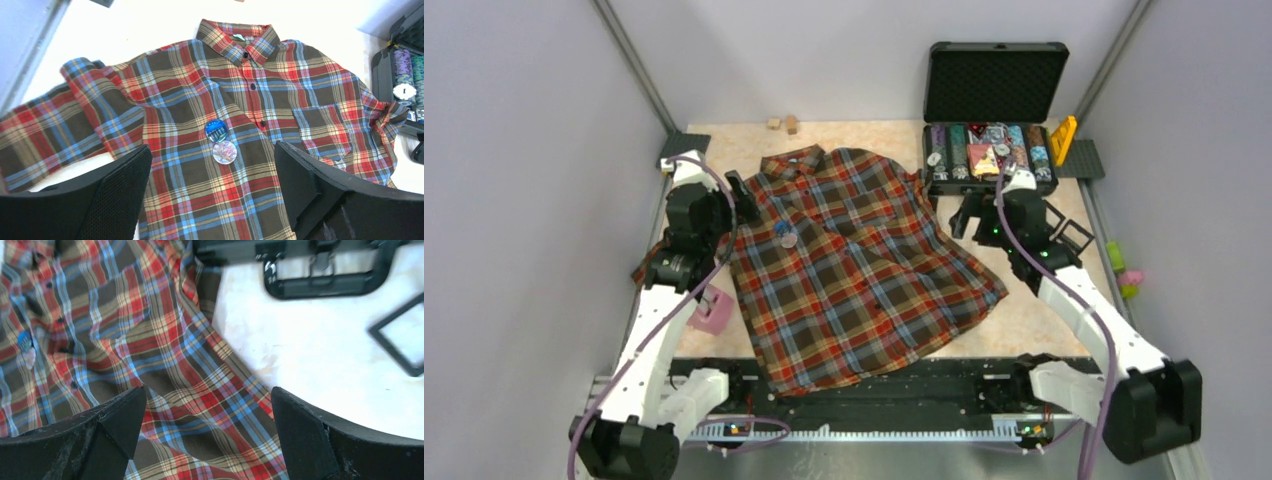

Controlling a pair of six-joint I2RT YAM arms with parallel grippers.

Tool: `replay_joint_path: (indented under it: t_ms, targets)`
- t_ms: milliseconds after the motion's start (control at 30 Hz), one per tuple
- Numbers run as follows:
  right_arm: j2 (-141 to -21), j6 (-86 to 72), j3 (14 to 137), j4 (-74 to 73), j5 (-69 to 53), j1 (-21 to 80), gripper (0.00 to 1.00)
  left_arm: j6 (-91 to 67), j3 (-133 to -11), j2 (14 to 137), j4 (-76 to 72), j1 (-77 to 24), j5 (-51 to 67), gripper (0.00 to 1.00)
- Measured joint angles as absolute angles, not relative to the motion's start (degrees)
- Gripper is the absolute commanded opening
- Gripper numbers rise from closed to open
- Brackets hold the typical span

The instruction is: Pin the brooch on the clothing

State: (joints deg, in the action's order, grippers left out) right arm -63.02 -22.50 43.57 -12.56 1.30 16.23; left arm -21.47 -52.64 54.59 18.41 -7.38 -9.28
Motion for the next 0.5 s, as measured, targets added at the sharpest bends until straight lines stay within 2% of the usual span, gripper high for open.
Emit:
replay_joint_path:
  t_ms: [233, 500]
  targets:
    - [-47.0, -19.1, 43.4, -14.2, 8.5, 15.7, 0.99, -16.3, -58.2, 47.7, 25.9, -7.4, -11.6, 0.95]
    - [-31.6, -14.7, 35.1, -7.6, 15.1, 15.7, 0.99, -12.8, -51.4, 35.6, 23.2, -7.4, -14.7, 0.97]
